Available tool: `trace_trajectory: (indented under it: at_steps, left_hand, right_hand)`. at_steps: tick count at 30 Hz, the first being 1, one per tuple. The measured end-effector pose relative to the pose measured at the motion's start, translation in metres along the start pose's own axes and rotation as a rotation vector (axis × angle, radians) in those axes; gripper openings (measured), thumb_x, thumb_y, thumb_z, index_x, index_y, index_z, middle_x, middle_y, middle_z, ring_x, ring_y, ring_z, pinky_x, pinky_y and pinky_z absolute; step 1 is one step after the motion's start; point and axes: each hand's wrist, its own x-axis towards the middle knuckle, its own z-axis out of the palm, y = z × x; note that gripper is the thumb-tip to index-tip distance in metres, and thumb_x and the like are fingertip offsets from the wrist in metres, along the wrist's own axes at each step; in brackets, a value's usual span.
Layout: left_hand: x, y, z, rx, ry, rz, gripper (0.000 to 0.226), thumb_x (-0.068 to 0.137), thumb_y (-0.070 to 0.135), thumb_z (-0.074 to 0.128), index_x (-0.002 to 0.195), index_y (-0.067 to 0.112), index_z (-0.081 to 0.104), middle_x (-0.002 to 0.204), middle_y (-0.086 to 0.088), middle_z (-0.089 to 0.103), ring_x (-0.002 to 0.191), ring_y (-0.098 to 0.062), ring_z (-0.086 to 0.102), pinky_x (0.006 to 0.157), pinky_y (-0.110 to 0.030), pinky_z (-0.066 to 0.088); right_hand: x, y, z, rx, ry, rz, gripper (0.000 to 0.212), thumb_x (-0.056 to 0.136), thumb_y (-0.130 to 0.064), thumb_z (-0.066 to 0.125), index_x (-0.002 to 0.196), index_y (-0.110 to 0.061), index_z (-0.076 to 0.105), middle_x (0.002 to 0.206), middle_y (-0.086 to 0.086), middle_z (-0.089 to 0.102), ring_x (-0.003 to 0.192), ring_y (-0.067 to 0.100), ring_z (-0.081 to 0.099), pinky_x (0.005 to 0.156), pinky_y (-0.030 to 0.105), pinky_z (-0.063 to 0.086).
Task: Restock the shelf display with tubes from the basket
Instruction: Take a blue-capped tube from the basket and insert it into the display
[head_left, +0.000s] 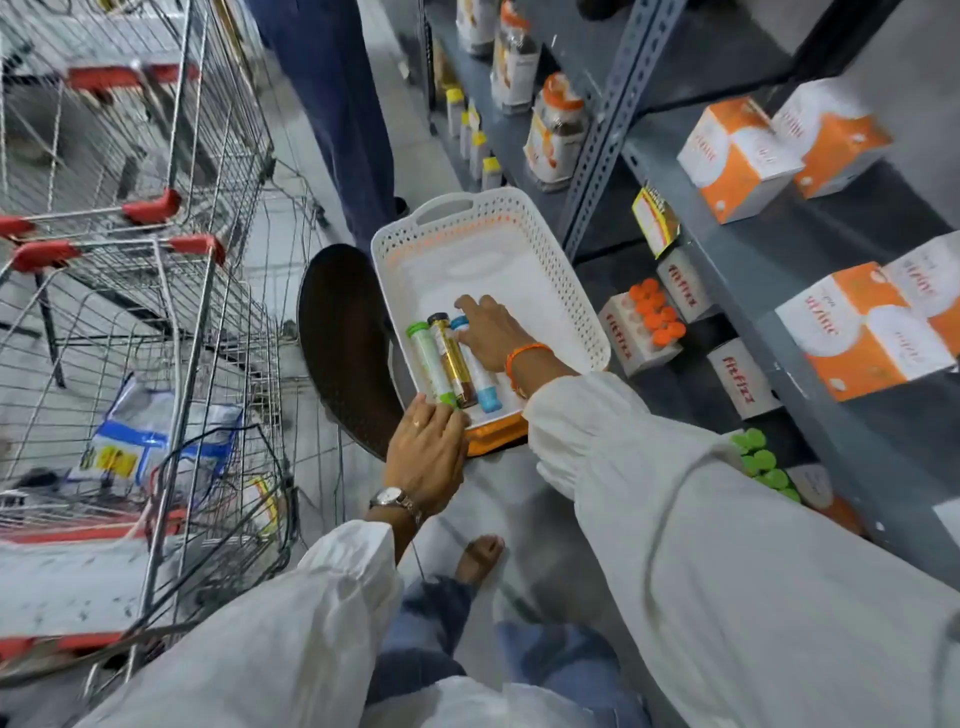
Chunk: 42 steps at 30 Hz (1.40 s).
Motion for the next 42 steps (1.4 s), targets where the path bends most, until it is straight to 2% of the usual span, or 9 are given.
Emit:
trace_trajectory:
  at_steps: [9,12,15,18,22,28,33,38,42]
  left_hand:
    - [0.001,0.001,0.011,-0.025,0.075,-0.049,0.015,0.094,0.023,0.062,0.103,0.011,0.062,0.099,-0.008,0.063,0.094,-0.034,0.057,0.118,-0.053,0.035]
    - [0.001,0.0,0.006,-0.017,0.097,-0.015,0.017,0.097,0.027,0.053,0.102,0.013,0.062,0.099,-0.006,0.064,0.094,-0.032,0.058,0.117,-0.05,0.035]
    - [0.004,-0.002,-0.007,-0.046,0.116,-0.007,0.03,0.1,0.037,0.039,0.098,0.017,0.062,0.093,-0.004,0.065,0.089,-0.029,0.058,0.107,-0.046,0.038]
    - [0.016,0.002,-0.022,-0.133,0.123,-0.05,0.032,0.095,0.038,0.04,0.099,0.016,0.064,0.093,-0.003,0.066,0.086,-0.03,0.06,0.088,-0.043,0.041]
    - [0.052,0.022,-0.048,-0.28,0.25,-0.01,0.019,0.096,0.029,0.047,0.101,0.018,0.061,0.094,-0.002,0.064,0.081,-0.027,0.057,0.067,-0.035,0.041]
    - [0.129,0.084,-0.098,-0.446,0.436,0.207,0.013,0.098,0.024,0.052,0.1,0.015,0.061,0.096,-0.002,0.063,0.082,-0.029,0.057,0.065,-0.042,0.044]
    - [0.179,0.167,-0.149,-0.6,0.611,0.427,0.015,0.098,0.024,0.055,0.095,0.011,0.062,0.089,-0.004,0.059,0.078,-0.03,0.053,0.069,-0.034,0.037]
    - [0.212,0.274,-0.192,-0.708,0.691,0.64,0.02,0.096,0.024,0.057,0.093,0.006,0.065,0.093,-0.013,0.064,0.082,-0.037,0.058,0.072,-0.045,0.045]
    - [0.219,0.355,-0.227,-0.774,0.751,0.768,0.016,0.091,0.023,0.061,0.092,0.007,0.066,0.096,-0.013,0.064,0.084,-0.035,0.056,0.076,-0.045,0.044]
  right_hand:
    - [0.011,0.0,0.004,0.095,-0.003,0.079,0.027,0.095,-0.018,0.062,0.121,-0.012,0.055,0.123,0.023,0.051,0.108,0.042,0.055,0.093,0.044,0.049]
    - [0.008,0.003,-0.01,0.166,0.031,0.076,0.026,0.095,-0.016,0.062,0.119,-0.01,0.055,0.122,0.023,0.055,0.107,0.038,0.056,0.091,0.039,0.049]
    - [-0.003,0.006,-0.033,0.24,0.108,0.067,0.024,0.098,-0.012,0.059,0.12,-0.006,0.051,0.119,0.022,0.052,0.1,0.032,0.052,0.084,0.034,0.044]
    - [-0.02,0.011,-0.065,0.293,0.204,0.07,0.021,0.098,-0.008,0.055,0.118,-0.006,0.05,0.117,0.021,0.048,0.099,0.033,0.051,0.079,0.031,0.041]
    - [-0.051,0.017,-0.117,0.338,0.382,0.076,0.02,0.094,-0.002,0.055,0.113,-0.004,0.055,0.119,0.019,0.051,0.102,0.03,0.053,0.085,0.033,0.044]
    - [-0.133,0.04,-0.214,0.293,0.735,0.113,0.019,0.091,-0.005,0.057,0.11,-0.007,0.056,0.114,0.014,0.059,0.099,0.025,0.056,0.086,0.037,0.048]
    - [-0.24,0.056,-0.297,0.132,1.046,0.165,0.029,0.085,-0.007,0.057,0.113,-0.007,0.059,0.112,0.014,0.063,0.103,0.03,0.059,0.092,0.04,0.046]
    - [-0.365,0.055,-0.35,-0.032,1.317,0.253,0.028,0.087,-0.009,0.056,0.114,-0.008,0.057,0.114,0.01,0.061,0.099,0.021,0.057,0.085,0.029,0.045]
    - [-0.458,0.048,-0.373,-0.208,1.47,0.332,0.03,0.088,-0.009,0.053,0.117,-0.002,0.055,0.118,0.012,0.061,0.104,0.026,0.058,0.091,0.039,0.048]
